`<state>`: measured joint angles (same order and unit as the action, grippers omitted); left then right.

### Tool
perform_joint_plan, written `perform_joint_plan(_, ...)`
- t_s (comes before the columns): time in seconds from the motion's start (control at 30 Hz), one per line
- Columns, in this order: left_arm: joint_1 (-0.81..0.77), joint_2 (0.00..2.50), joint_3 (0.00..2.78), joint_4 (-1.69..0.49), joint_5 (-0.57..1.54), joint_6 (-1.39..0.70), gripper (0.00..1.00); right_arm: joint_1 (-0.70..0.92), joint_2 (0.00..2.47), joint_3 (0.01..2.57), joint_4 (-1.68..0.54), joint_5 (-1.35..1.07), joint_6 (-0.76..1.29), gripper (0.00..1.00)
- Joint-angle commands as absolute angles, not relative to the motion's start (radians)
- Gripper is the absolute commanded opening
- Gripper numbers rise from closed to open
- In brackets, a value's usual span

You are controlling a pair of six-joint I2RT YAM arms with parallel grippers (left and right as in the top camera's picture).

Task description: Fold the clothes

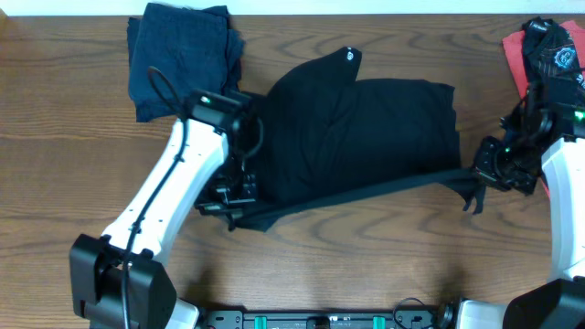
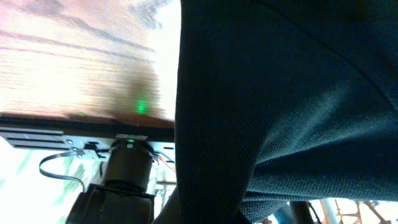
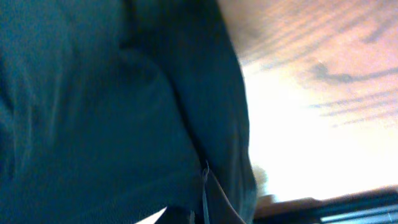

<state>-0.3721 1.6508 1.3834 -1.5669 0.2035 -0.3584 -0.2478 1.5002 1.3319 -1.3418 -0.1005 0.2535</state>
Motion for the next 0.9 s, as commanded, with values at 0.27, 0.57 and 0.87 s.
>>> perform_joint_plan(0.27,-0.391,1.638,1.344,-1.587,0.149,-0.398,0.21,-0.287,1.483,1.321,-1.352,0.009,0.295,0.59)
perform_joint_plan(0.57,-0.390,1.630,1.391,-1.637,0.142,-0.393,0.98,-0.287,1.483,1.321,-1.282,-0.096,0.230,0.63)
perform_joint_plan(0.87,-0.389,1.630,1.391,-1.525,0.142,-0.376,0.98,-0.251,1.508,1.320,-1.147,-0.217,0.230,0.51)
